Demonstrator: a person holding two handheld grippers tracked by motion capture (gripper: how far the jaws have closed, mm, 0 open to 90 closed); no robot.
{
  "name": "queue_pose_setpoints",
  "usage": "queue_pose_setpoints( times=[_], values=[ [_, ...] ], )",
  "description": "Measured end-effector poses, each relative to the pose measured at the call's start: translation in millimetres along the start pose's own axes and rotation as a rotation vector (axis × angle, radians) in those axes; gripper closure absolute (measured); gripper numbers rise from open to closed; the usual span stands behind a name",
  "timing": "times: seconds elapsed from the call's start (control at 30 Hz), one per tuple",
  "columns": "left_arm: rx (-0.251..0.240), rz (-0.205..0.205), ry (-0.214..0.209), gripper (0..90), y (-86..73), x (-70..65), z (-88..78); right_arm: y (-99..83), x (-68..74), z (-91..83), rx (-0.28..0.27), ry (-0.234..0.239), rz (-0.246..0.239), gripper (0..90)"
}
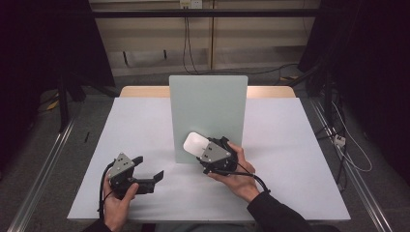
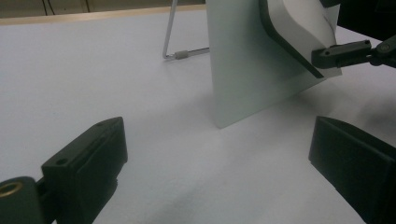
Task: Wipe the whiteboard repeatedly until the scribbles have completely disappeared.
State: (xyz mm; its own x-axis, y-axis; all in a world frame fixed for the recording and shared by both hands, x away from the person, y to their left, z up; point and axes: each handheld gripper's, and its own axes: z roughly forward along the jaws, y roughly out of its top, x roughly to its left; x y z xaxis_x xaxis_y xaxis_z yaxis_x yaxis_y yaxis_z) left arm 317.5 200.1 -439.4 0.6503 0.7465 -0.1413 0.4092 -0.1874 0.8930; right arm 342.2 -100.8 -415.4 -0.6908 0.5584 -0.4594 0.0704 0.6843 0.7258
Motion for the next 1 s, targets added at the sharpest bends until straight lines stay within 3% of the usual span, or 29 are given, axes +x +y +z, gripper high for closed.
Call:
queue_pose_setpoints(
  times=[0.37, 0.5, 0.77, 1.0],
  values=[
    [0.003, 0.0, 0.002, 4.3, -0.1, 0.4, -0.2, 12.1, -37.9, -21.8, -0.055, -0.111, 0.046, 31.5],
    [0.004, 0.0, 0.0, 4.3, -0.1, -0.2, 0.4, 14.2, -45.9, -25.7, -0.073, -0.127, 0.069, 31.4],
    [0.003, 0.0, 0.003, 4.3, -0.1, -0.1, 0.0, 13.2, -32.1, -16.7, -0.073, -0.111, 0.053, 31.5],
    [0.001, 0.001, 0.003, 4.3, 0.0, -0.2, -0.3, 6.7, -7.0, -1.6, -0.037, -0.033, 0.022, 31.5]
  ],
)
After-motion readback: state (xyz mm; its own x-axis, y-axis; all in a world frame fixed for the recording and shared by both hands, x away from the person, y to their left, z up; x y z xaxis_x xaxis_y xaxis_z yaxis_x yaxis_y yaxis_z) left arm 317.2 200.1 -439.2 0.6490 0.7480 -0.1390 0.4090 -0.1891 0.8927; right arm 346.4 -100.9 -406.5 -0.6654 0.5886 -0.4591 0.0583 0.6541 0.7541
